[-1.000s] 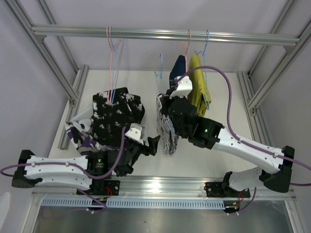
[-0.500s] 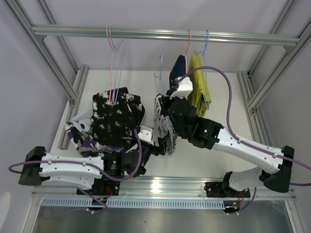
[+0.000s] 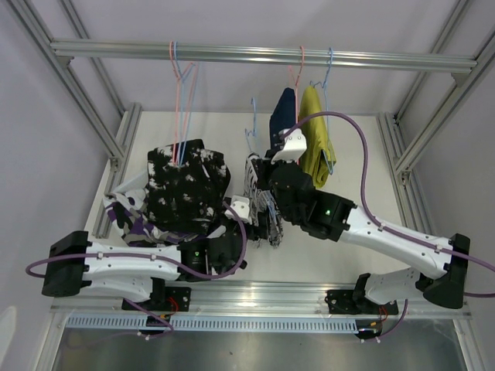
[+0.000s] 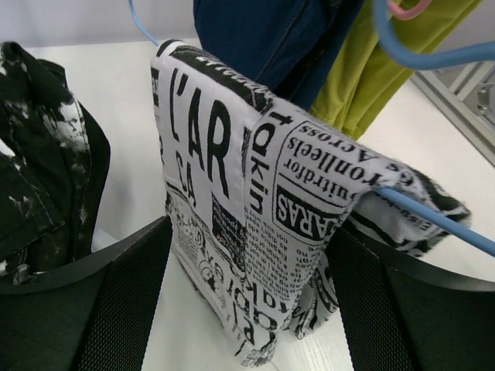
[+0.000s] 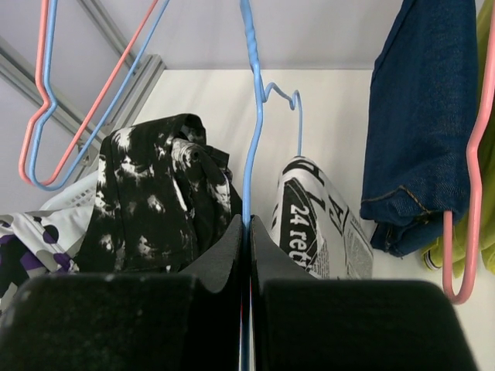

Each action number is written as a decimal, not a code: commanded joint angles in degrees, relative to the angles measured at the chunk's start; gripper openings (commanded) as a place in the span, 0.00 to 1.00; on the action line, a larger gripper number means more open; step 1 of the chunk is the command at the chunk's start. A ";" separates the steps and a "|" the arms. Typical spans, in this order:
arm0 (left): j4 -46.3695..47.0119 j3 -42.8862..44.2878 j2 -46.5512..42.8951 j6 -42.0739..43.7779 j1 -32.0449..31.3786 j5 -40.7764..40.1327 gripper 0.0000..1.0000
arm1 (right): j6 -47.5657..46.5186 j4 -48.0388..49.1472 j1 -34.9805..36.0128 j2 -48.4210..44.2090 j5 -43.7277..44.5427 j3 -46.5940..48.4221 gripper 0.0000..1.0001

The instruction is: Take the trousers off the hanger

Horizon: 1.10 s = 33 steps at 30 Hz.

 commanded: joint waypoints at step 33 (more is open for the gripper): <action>-3.73 0.74 14.77 -21.58 7.54 -4.20 0.85 | 11.65 6.31 0.31 -11.39 -5.57 -12.41 0.00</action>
